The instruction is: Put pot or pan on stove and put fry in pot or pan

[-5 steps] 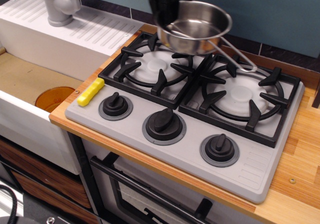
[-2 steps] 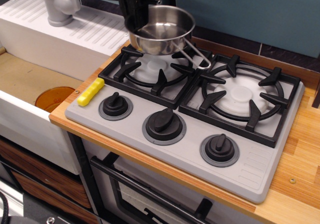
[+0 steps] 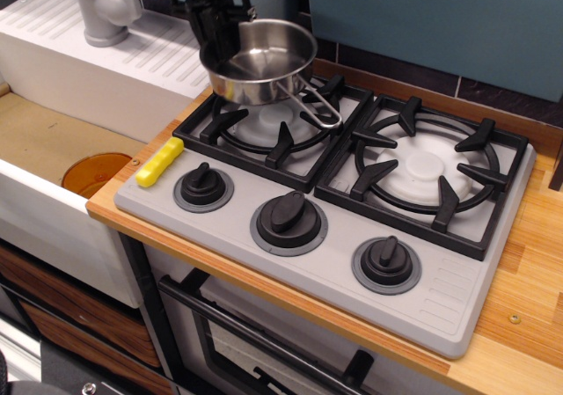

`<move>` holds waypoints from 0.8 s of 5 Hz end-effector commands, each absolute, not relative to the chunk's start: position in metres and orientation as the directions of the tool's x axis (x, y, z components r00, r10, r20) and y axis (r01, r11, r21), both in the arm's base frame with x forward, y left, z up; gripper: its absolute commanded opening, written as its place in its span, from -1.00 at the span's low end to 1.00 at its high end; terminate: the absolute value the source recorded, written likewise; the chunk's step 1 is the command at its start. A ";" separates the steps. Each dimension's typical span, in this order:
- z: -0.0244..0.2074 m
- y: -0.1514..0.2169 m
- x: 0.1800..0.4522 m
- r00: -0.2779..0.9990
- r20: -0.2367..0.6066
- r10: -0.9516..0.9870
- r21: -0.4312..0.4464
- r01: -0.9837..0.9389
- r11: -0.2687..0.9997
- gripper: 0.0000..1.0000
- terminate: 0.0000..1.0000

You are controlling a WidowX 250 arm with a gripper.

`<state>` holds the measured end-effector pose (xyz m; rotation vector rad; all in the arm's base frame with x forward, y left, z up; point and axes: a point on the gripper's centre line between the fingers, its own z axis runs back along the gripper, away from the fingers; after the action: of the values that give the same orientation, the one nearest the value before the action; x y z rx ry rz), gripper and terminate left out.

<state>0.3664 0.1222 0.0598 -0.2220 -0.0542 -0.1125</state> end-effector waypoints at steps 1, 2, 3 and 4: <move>0.073 0.112 0.368 0.989 0.122 -0.084 -0.165 0.104 0.981 1.00 -1.00; 0.081 0.104 0.371 0.992 0.105 -0.072 -0.170 0.089 0.981 1.00 -1.00; 0.091 0.096 0.371 0.994 0.090 -0.064 -0.169 0.078 0.982 1.00 -1.00; 0.100 0.089 0.366 0.995 0.085 -0.055 -0.172 0.069 0.983 1.00 -1.00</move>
<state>0.3566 0.0863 0.0644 -0.2135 0.0216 -0.0496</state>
